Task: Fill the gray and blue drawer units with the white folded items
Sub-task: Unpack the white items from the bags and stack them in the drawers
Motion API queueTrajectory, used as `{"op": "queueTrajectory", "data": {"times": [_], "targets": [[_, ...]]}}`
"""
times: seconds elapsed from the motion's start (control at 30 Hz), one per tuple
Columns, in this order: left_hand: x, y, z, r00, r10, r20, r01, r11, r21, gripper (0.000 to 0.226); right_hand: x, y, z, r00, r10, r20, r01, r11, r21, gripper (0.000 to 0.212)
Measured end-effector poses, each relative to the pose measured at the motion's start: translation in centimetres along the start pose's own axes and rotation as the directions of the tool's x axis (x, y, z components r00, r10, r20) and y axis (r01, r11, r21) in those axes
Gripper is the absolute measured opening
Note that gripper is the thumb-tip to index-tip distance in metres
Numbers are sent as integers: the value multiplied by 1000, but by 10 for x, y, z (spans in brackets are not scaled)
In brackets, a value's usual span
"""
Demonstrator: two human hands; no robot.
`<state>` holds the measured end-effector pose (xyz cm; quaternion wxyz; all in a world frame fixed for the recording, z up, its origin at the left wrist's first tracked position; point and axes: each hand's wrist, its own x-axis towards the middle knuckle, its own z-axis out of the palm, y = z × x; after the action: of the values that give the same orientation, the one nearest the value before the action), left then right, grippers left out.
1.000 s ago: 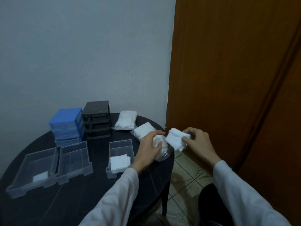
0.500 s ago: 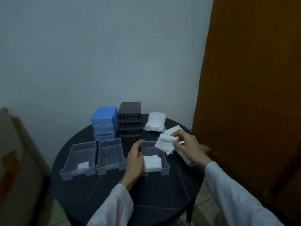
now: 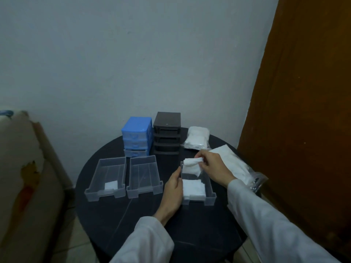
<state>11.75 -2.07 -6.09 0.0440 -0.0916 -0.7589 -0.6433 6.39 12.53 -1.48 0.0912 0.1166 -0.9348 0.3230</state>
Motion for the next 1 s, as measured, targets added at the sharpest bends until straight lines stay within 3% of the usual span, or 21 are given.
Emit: {"op": "queueTrajectory", "data": {"times": [0.27, 0.53, 0.7, 0.83, 1.0], "targets": [[5, -12, -2, 1000, -30, 5, 30, 999, 16, 39, 16, 7, 8, 983, 28, 182, -9, 995, -102, 22], [9, -18, -2, 999, -49, -10, 49, 998, 31, 42, 15, 7, 20, 976, 12, 218, 61, 944, -323, 22], [9, -20, -2, 999, -41, -2, 41, 999, 31, 42, 6, 0, 24, 995, -79, 67, 96, 940, -327, 22], [11, -23, -2, 999, -40, -10, 40, 998, 46, 43, -2, -7, 28, 975, -21, 220, 98, 934, -343, 30], [11, -23, -1, 999, -34, -20, 35, 998, 44, 43, -6, -8, 32, 980, -2, 199, 84, 911, -405, 30]]}}
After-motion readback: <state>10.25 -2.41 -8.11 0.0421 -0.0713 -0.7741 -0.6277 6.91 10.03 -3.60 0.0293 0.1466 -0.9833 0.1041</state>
